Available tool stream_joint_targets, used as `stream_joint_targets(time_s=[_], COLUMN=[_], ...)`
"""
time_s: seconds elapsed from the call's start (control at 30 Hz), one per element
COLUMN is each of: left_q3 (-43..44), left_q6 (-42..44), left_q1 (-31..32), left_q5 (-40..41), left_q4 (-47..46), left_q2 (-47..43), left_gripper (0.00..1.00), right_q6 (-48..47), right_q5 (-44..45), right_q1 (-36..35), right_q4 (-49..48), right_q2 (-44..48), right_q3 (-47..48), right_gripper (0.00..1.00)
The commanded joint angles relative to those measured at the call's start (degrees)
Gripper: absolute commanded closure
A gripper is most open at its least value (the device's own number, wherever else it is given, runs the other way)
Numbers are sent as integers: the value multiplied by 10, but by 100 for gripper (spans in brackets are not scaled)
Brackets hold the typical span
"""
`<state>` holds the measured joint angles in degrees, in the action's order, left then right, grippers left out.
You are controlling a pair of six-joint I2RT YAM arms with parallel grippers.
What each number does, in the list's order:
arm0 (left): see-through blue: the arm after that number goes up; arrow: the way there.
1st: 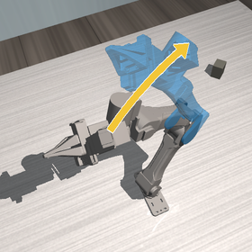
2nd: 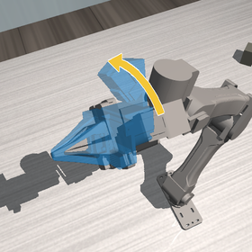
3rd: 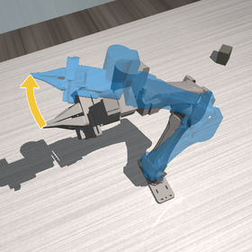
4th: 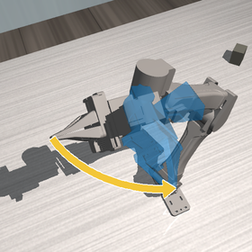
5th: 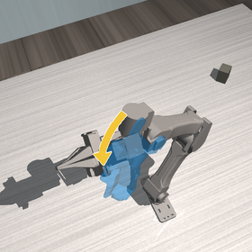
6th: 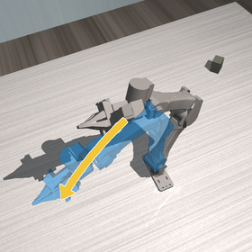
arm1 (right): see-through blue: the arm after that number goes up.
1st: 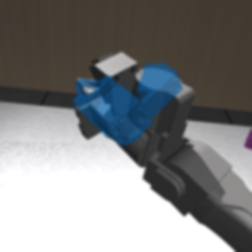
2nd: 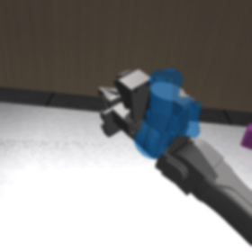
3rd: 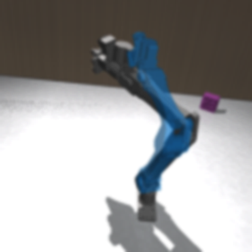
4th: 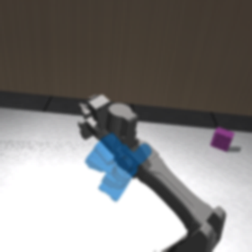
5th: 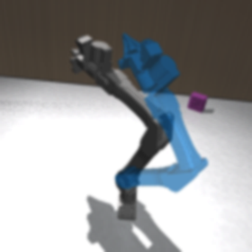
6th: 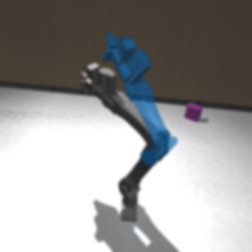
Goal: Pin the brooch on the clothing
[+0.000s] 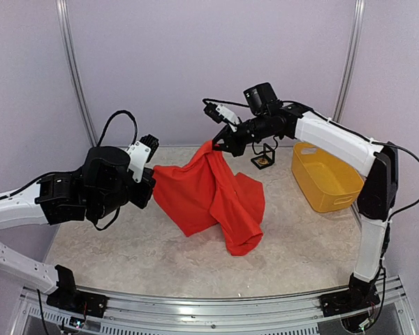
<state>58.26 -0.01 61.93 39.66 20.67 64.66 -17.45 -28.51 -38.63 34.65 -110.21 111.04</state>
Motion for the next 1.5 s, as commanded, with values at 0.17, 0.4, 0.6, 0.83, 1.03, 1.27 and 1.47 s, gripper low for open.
stream_joint_targets(time_s=[0.17, 0.4, 0.6, 0.83, 1.03, 1.27, 1.47], left_q3=[-79, -101, -113, -118, -119, -117, -122], left_q6=[-110, -119, -116, -107, -106, -105, -104], left_q1=[-17, -23, -32, -40, -41, -41, -41], left_q5=[-51, -49, -46, -50, -55, -58, -60], left_q4=[-2, -3, -5, -3, -4, -3, -6], left_q2=[-24, -24, -31, -45, -49, -46, -49], left_gripper=[100, 100, 100, 100, 100, 100, 100], right_q6=[138, 233, 356, 576, 613, 594, 580], right_q5=[164, 335, 345, 286, 258, 199, 224], right_q1=[-40, -61, -142, -183, -189, -189, -189], right_q4=[74, 21, -93, -200, -303, -337, -345], right_q2=[-216, -64, 196, 327, 323, 229, 211], right_q3=[155, -30, -355, -627, -691, -660, -651], right_gripper=[65, 56, 55, 40, 41, 51, 74])
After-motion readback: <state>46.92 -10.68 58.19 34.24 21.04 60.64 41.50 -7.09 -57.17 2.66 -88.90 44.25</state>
